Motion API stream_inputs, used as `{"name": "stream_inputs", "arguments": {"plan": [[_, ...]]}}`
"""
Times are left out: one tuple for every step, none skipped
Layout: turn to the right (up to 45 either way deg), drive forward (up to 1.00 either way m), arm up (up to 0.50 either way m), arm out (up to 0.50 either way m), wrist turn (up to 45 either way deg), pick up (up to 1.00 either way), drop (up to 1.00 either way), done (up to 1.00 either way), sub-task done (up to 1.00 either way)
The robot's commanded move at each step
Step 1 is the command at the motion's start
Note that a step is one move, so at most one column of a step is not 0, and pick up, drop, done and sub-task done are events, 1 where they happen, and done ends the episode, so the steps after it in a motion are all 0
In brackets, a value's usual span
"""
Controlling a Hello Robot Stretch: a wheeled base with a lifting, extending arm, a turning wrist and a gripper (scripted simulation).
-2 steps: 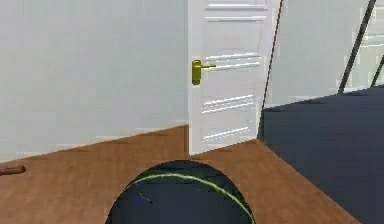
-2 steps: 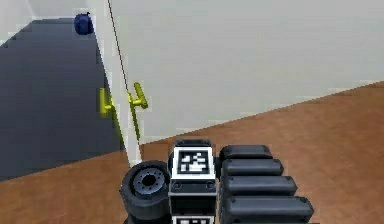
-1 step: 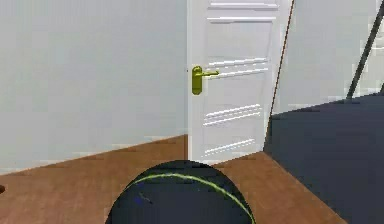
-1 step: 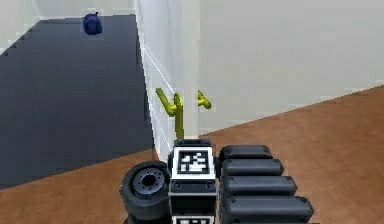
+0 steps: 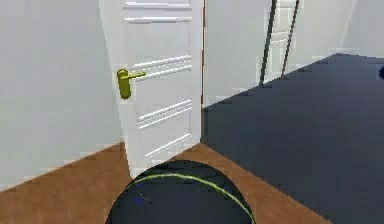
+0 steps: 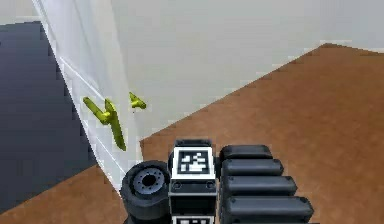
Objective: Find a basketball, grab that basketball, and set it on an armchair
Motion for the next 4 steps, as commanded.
{"name": "stream_inputs", "arguments": {"plan": [[0.0,0.45,0.0,0.0,0.0,0.0,0.0,0.0,0.0],[45.0,0.0,0.0,0.0,0.0,0.0,0.0,0.0,0.0],[3.0,0.0,0.0,0.0,0.0,0.0,0.0,0.0,0.0],[0.0,1.0,0.0,0.0,0.0,0.0,0.0,0.0,0.0]]}}
